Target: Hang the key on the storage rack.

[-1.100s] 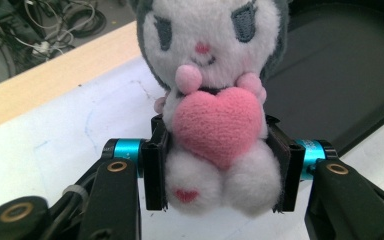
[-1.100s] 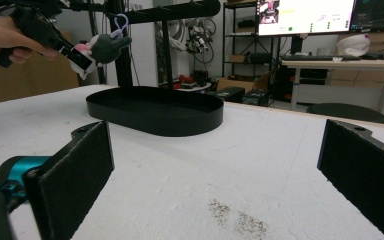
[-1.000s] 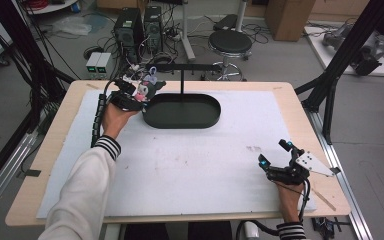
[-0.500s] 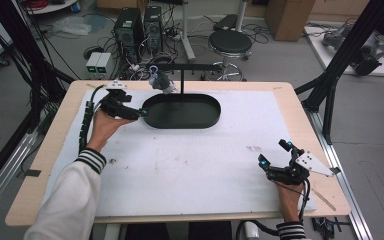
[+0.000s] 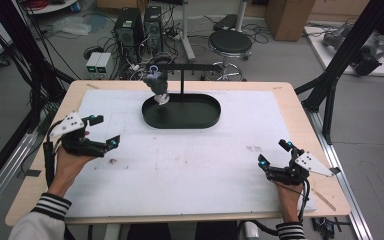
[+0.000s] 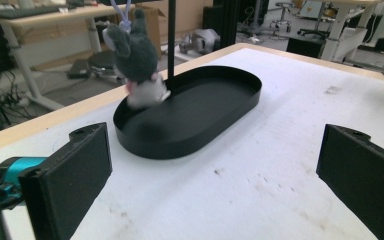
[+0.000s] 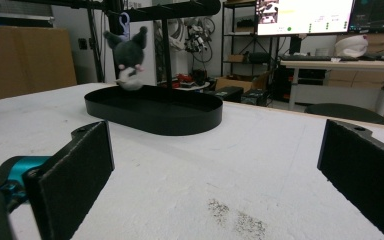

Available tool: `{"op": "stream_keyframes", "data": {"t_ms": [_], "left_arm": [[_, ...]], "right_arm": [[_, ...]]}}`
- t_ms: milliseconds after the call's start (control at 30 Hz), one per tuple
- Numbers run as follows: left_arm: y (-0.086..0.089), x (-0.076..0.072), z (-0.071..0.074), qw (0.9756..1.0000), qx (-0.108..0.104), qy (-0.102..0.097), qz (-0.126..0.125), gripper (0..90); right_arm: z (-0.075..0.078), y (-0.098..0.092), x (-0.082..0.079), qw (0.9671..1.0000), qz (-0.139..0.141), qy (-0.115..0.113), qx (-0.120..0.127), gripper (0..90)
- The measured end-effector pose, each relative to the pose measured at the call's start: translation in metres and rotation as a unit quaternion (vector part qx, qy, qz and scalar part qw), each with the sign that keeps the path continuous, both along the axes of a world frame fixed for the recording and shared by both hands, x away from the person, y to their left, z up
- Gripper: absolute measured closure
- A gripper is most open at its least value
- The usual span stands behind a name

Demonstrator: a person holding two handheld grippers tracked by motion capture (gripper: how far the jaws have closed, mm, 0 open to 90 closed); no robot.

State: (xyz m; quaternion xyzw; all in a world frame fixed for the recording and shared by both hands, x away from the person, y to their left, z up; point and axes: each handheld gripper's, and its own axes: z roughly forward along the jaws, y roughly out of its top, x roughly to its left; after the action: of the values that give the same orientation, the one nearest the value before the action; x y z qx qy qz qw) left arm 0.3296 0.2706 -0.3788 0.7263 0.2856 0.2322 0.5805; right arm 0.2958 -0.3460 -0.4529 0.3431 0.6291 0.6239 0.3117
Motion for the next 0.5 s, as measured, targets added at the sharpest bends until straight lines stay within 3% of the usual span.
{"op": "stream_keyframes", "data": {"t_ms": [200,500], "left_arm": [[0.004,-0.022,-0.02,0.9998,-0.014,-0.013,-0.004,1.7],[0.004,-0.04,-0.045,0.9994,-0.024,-0.026,0.006,1.7]], "right_arm": [[0.0,0.0,0.0,1.0,-0.001,-0.002,-0.002,0.5],[0.0,0.0,0.0,1.0,0.001,-0.001,-0.003,0.5]]}}
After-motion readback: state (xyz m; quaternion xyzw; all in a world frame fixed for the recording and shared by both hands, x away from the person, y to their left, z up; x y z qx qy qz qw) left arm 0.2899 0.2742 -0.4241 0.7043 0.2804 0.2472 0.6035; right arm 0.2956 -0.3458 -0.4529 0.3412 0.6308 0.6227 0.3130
